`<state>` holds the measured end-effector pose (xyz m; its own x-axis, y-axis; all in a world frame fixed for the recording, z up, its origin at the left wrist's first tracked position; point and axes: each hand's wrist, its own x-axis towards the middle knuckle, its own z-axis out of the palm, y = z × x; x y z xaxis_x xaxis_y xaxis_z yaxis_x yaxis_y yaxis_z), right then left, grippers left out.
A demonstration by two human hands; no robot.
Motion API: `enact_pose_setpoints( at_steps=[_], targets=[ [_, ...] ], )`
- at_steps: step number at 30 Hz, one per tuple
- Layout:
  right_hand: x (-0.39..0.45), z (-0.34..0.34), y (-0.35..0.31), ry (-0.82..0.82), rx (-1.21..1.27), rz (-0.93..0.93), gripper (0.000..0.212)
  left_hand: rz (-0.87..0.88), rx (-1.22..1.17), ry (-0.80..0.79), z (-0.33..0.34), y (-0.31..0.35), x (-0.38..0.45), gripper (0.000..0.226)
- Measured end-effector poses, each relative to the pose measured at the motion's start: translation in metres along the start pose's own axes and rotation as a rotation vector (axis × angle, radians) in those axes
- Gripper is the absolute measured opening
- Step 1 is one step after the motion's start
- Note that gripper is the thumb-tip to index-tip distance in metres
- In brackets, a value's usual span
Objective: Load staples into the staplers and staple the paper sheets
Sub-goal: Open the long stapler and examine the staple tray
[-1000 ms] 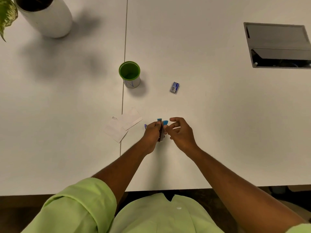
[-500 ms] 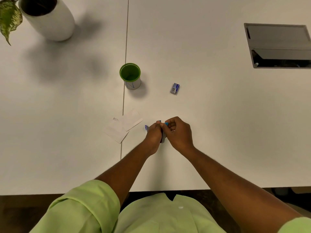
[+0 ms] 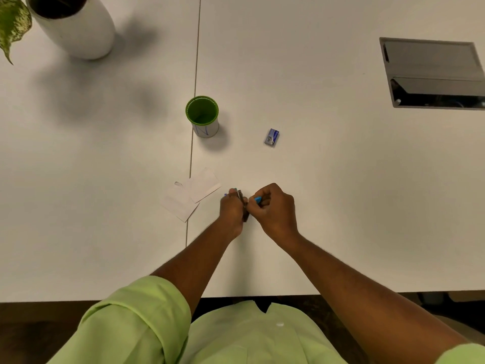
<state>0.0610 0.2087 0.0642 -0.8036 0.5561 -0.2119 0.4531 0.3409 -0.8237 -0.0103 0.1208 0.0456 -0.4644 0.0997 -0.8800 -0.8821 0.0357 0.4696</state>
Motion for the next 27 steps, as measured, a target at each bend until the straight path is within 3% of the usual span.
enact_pose_setpoints(
  at_steps=[7, 11, 17, 21, 27],
  targets=[
    [-0.007, 0.004, 0.001, 0.038, 0.182, 0.011, 0.017, -0.047, -0.121, -0.121, -0.014, 0.012, 0.004, 0.044],
    [-0.010, -0.002, 0.002, 0.058, 0.244, 0.002, 0.015, 0.005, -0.114, -0.182, -0.018, 0.011, 0.004, 0.025],
    [-0.015, -0.010, 0.011, 0.066, 0.259, -0.007, 0.013, 0.036, -0.247, -0.214, -0.017, 0.019, 0.008, 0.029],
    [-0.019, -0.009, 0.022, 0.033, 0.249, 0.116, 0.022, 0.040, -0.248, -0.315, -0.014, 0.026, 0.006, 0.043],
    [-0.014, -0.001, 0.017, -0.029, 0.238, 0.179, 0.010, 0.011, -0.313, -0.452, -0.001, 0.028, -0.006, 0.044]
  ],
)
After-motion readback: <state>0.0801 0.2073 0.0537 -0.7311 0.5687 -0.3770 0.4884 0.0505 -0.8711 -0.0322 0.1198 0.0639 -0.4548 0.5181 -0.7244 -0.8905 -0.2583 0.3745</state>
